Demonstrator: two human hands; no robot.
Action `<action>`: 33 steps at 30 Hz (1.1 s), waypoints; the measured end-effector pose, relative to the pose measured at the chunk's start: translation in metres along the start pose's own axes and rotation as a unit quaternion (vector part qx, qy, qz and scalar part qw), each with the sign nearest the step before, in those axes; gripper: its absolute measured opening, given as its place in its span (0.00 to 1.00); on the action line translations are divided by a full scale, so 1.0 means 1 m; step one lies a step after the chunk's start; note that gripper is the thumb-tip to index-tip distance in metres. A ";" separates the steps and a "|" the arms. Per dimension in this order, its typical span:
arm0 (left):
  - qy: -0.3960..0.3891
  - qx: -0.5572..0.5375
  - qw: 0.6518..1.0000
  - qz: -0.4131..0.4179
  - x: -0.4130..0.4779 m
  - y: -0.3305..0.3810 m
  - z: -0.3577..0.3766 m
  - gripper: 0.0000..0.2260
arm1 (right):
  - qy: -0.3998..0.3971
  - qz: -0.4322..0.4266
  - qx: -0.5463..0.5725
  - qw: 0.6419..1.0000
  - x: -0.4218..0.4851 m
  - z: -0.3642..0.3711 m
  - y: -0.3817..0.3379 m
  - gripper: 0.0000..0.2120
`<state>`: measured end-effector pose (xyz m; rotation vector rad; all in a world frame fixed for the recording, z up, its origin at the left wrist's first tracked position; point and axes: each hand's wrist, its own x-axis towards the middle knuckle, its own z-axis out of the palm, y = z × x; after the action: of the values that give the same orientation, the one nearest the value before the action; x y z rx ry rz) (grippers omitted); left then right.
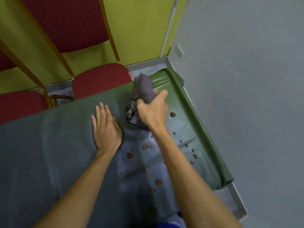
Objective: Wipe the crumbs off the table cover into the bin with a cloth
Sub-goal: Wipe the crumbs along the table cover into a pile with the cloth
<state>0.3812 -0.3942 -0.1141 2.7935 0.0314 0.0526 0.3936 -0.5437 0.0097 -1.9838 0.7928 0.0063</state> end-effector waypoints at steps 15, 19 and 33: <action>-0.060 -0.032 0.987 0.144 0.014 0.084 0.012 0.24 | -0.050 -0.200 -0.449 0.870 0.143 -0.042 0.002 0.30; -0.118 0.000 0.980 0.158 0.030 0.084 0.016 0.24 | -0.062 -0.253 -0.454 0.852 0.137 -0.043 0.015 0.32; -0.146 0.022 0.977 0.156 0.031 0.084 0.016 0.25 | -0.056 -0.300 -0.348 0.886 0.088 -0.106 0.062 0.31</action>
<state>0.4136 -0.4780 -0.0995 2.7921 -0.4828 -0.2862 0.3971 -0.6929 -0.0095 -2.8150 0.0461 0.0459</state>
